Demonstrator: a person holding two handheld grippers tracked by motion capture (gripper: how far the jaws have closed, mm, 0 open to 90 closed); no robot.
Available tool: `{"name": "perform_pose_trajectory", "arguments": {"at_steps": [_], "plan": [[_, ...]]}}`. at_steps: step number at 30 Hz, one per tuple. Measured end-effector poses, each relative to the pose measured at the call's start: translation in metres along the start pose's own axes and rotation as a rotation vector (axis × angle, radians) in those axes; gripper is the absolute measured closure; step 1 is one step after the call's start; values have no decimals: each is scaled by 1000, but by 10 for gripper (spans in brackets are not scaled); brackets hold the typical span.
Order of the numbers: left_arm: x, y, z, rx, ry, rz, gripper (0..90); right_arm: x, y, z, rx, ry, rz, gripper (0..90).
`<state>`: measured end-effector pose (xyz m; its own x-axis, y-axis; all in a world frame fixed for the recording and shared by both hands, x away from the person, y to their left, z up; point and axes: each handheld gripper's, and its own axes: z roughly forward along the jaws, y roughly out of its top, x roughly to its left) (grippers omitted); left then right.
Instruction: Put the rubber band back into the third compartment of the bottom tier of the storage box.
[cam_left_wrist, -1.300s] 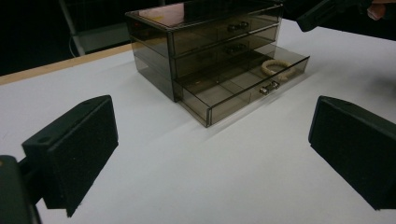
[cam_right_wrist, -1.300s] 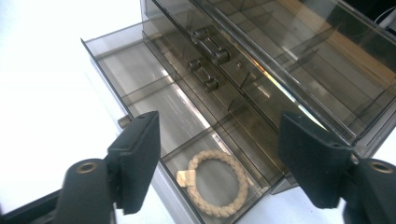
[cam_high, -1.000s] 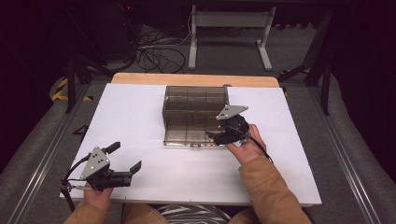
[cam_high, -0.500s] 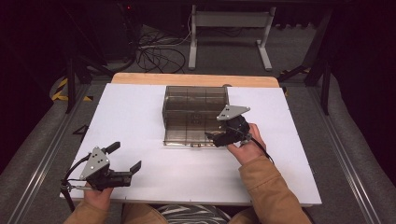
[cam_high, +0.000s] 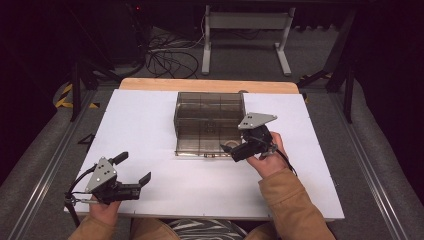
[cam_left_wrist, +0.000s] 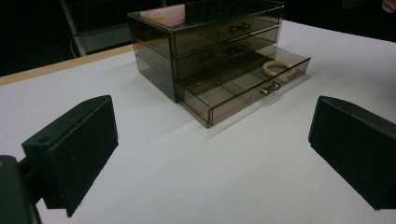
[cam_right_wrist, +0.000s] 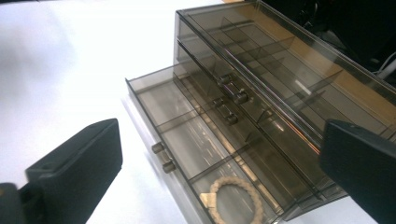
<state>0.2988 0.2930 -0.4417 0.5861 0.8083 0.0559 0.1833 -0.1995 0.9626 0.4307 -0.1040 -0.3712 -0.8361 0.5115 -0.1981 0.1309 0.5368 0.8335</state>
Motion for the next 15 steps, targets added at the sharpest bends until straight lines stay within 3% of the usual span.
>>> {"name": "perform_pose_trajectory", "arguments": {"at_steps": [7, 15], "plan": [[0, 0, -1, -3, 2, 2, 20, 2, -1, -6, 1, -15, -13, 0], [0, 0, -1, -5, 4, -2, 21, 3, -8, -24, -65, -11, 18, 0]]}}
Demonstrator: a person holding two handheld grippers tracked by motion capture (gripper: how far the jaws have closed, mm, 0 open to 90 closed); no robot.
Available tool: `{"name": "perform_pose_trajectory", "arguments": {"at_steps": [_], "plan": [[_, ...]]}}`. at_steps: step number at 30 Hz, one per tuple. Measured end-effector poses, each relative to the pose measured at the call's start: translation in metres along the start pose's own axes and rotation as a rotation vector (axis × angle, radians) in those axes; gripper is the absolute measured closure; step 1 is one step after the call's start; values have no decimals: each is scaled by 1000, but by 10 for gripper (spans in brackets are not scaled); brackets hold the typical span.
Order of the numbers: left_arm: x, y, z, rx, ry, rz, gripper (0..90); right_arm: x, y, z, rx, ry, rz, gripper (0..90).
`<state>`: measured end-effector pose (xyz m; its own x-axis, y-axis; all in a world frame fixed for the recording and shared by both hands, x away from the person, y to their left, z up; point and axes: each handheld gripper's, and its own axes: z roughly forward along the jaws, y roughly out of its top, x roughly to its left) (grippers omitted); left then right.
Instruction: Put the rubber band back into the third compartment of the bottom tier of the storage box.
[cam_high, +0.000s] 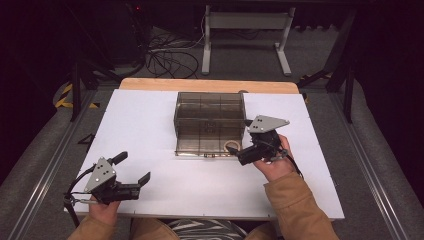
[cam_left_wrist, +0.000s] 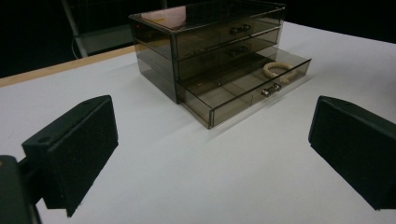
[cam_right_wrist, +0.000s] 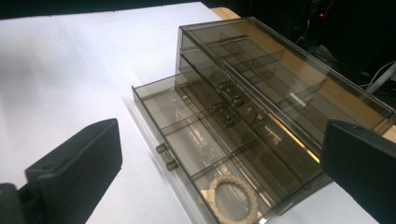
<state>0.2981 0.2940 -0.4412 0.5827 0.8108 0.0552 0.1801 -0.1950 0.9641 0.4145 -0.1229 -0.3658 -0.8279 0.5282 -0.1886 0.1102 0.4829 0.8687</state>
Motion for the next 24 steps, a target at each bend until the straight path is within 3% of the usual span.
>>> {"name": "perform_pose_trajectory", "arguments": {"at_steps": [5, 14, 21, 24], "plan": [[0, 0, 0, 1, 1, 5, 21, -1, -9, -13, -49, -10, 13, 0], [0, 1, -1, -2, 3, 3, 20, -2, -26, -26, -72, -31, 26, 0], [-1, 1, -1, -4, 5, 4, 21, -6, -42, -36, -85, -48, 59, 0], [-1, 1, -1, -6, 6, 6, 21, -9, -53, -40, -93, -46, 97, 0]]}}
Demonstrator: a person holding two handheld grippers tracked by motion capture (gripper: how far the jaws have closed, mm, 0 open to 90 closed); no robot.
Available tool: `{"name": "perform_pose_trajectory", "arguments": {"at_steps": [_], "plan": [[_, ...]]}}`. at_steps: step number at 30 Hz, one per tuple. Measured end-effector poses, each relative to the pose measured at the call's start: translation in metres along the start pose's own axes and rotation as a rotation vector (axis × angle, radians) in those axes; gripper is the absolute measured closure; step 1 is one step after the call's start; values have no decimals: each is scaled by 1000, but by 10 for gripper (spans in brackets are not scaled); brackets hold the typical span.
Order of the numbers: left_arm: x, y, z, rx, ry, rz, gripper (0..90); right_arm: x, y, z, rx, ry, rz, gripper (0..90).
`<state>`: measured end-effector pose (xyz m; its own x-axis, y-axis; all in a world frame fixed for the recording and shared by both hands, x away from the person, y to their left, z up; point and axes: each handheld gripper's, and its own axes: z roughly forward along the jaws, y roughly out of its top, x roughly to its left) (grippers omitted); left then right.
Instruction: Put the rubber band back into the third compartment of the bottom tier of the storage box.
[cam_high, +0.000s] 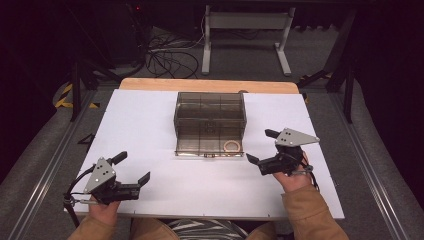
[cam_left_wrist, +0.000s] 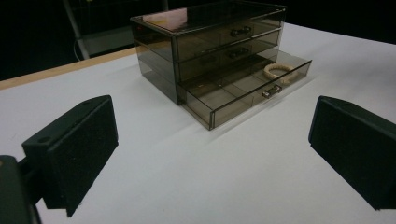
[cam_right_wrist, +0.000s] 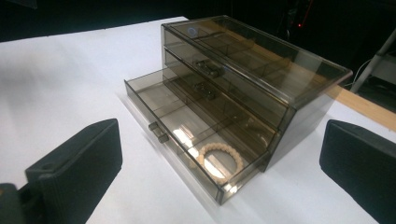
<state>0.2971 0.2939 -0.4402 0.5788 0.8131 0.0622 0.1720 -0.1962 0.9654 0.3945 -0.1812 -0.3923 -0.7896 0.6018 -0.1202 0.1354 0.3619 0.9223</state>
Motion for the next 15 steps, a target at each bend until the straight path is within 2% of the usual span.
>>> {"name": "perform_pose_trajectory", "arguments": {"at_steps": [11, 15], "plan": [[0, 0, 0, -1, 0, 0, 21, -3, -23, -7, 27, -15, 50, 0], [0, 0, 0, -2, 0, 1, 20, -3, -29, -9, 30, -23, 50, 0]]}}
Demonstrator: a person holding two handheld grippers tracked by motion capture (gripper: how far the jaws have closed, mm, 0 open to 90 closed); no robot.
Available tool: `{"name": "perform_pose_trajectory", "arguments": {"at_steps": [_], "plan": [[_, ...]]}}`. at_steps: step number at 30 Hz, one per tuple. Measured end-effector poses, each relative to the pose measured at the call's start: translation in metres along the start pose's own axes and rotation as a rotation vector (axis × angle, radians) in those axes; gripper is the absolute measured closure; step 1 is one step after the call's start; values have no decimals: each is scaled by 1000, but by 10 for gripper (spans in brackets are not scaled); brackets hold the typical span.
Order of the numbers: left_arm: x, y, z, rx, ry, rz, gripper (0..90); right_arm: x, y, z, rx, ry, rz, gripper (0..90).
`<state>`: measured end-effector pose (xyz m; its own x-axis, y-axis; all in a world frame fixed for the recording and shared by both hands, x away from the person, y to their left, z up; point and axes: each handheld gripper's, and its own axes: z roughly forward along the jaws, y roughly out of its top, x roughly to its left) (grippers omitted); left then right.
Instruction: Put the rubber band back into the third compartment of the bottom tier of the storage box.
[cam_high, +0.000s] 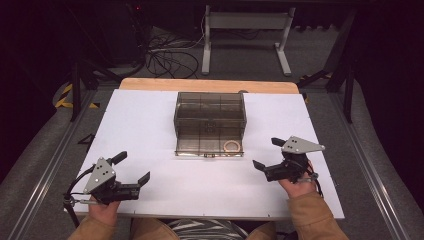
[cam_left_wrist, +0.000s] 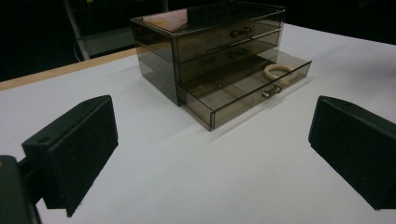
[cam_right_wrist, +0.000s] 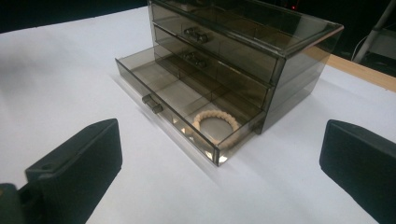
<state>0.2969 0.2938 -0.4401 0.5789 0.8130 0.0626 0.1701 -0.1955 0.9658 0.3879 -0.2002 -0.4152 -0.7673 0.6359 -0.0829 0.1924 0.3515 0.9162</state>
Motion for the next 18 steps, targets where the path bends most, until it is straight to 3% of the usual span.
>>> {"name": "perform_pose_trajectory", "arguments": {"at_steps": [11, 18], "plan": [[-1, 0, 0, 2, -2, 8, 20, -2, -23, -6, -12, -6, 12, 0], [-1, 0, 1, 4, -2, 11, 20, -3, -38, -7, 7, -27, 22, 0]]}}
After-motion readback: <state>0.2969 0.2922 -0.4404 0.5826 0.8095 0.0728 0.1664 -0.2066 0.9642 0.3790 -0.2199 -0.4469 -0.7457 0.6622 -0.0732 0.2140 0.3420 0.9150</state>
